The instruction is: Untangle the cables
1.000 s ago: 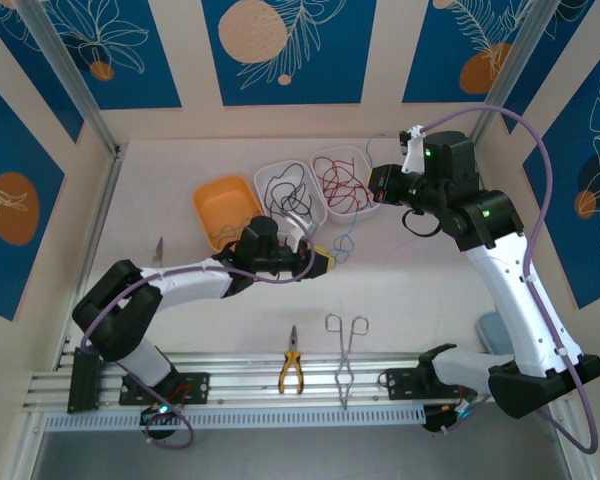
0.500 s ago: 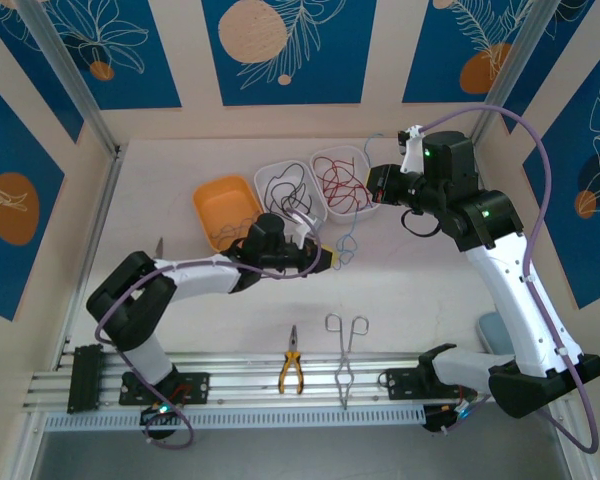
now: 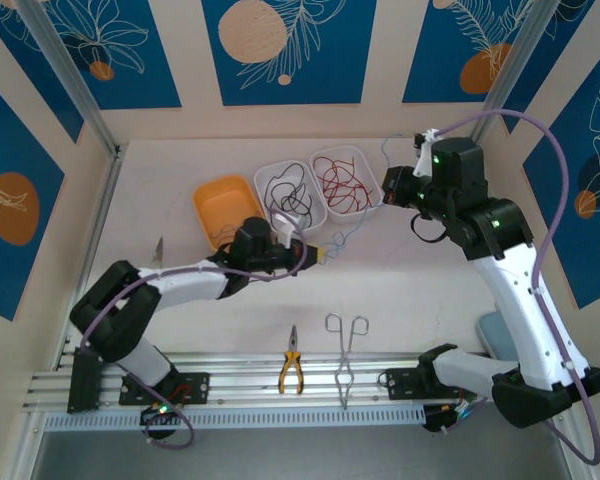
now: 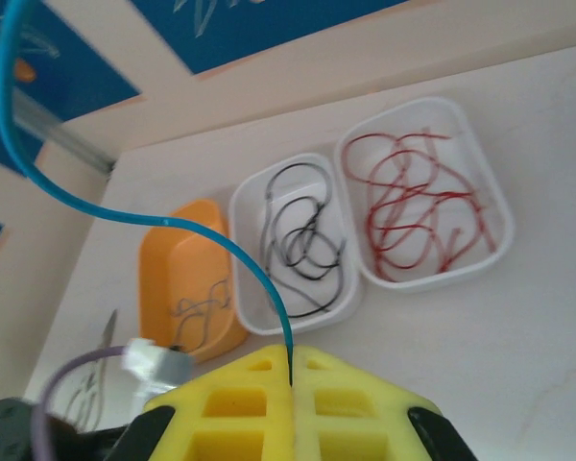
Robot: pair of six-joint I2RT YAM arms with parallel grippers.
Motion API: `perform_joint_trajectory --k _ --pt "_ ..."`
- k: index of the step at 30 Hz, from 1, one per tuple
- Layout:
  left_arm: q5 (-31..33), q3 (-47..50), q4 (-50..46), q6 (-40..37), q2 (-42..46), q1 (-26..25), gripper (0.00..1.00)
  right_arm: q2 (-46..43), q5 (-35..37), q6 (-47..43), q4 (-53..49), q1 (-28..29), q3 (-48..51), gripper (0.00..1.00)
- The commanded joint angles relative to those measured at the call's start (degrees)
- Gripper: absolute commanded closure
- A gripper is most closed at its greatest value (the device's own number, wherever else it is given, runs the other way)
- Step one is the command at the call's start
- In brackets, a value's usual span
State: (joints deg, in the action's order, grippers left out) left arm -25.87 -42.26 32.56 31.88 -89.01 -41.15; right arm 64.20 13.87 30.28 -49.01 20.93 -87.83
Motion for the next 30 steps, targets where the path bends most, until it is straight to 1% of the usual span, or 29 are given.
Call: perform_joint_trajectory --k 1,5,10,15,17,20,22,23,26,30 --pt "4.60 3.98 2.68 5.05 5.23 4.72 0.98 -3.53 7.87 1.51 -3.37 -2.27 2.12 1.00" --pt "5.89 7.25 2.22 7.29 11.40 9.36 0.92 -5.43 9.14 2.26 -4.04 -4.66 4.60 1.00" --pt "6.22 9.19 -1.02 8.56 19.27 15.31 0.92 -4.73 11.26 2.41 -5.46 -5.64 5.67 1.00" --pt "8.56 9.82 -7.69 7.50 27.04 20.93 0.93 -2.83 11.52 2.74 -5.51 -5.81 5.93 1.00" --pt "9.81 9.91 -10.19 7.27 29.59 22.89 0.93 -2.14 11.14 2.93 -5.27 -5.72 5.97 1.00" --pt "11.10 9.60 -12.66 7.06 32.49 25.96 0.95 -0.66 7.93 2.56 -3.78 -4.97 5.94 1.00" --pt "11.15 8.95 -13.82 6.36 33.65 27.35 0.96 1.07 5.30 1.23 -2.05 -2.94 5.70 1.00" --pt "11.47 8.23 -14.92 5.58 34.04 27.84 0.96 2.54 4.63 0.48 -1.15 -1.04 5.26 1.00" --pt "13.60 5.64 -19.27 3.05 34.60 29.05 0.97 8.63 4.50 -1.35 -0.29 4.94 2.15 1.00" --pt "17.26 2.33 -24.32 2.09 33.75 31.10 0.99 18.64 4.31 -3.93 1.02 11.35 -3.34 1.00"
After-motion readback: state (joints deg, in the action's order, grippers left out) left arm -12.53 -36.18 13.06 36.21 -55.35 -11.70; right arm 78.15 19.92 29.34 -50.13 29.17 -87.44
